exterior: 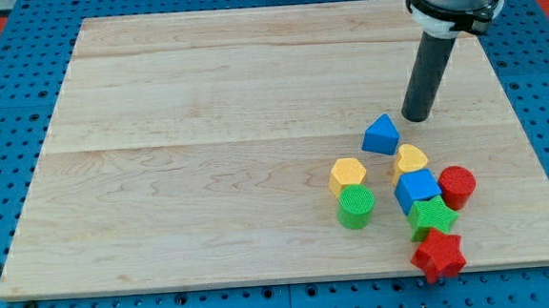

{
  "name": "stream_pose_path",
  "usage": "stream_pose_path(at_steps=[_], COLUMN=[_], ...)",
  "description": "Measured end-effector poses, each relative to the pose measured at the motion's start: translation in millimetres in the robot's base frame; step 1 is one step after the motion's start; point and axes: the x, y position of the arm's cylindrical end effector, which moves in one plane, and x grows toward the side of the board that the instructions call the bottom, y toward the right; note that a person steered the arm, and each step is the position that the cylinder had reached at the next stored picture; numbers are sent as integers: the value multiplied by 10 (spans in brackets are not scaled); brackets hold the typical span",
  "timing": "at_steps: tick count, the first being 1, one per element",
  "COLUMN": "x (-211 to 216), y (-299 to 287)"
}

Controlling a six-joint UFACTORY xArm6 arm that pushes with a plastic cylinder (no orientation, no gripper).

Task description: Move the red star left to the green circle

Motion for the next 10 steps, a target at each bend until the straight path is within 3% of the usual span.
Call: stream_pose_path(at_steps=[2, 3, 4, 5, 8, 9, 10], x=[-137, -152, 106, 661, 1942, 1937, 1941], y=[133, 866, 1468, 1738, 1421, 1135, 367])
